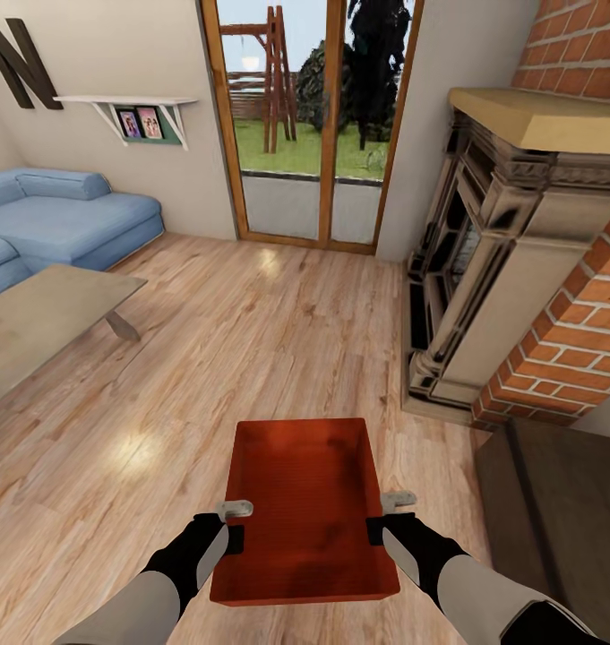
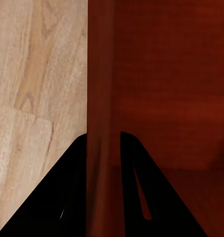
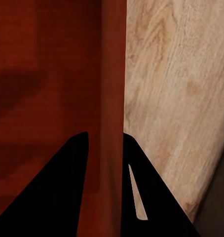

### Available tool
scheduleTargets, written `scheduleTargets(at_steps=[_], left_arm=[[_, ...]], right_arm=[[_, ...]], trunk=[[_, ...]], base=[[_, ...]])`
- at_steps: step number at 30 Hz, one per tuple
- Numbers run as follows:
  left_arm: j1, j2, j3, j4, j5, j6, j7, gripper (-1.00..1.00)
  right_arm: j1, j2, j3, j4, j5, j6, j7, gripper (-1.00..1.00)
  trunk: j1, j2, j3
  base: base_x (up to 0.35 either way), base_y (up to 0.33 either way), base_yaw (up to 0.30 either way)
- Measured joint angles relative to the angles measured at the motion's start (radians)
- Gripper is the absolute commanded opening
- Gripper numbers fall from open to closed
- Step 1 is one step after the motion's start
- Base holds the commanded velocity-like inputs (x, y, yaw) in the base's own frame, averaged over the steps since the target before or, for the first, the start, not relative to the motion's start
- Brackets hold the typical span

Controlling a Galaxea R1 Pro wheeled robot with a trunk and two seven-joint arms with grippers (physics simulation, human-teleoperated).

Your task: Move the two storage containers from the living room to the garage. In the garage, place one container on the floor and stack the other container on top of it (either order is fine).

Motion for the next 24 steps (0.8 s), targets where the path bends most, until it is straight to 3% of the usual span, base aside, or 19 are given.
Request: scheduleTargets(at_steps=[24], left_arm=[[0.000,0.000,0.000,0.000,0.000,0.001,0.000,-1.00]], right_arm=[[0.000,0.000,0.001,0.001,-0.001,-0.001,0.000,-1.00]], trunk=[[-0.092,0.168,0.075]], base=[[0.000,0.000,0.000]])
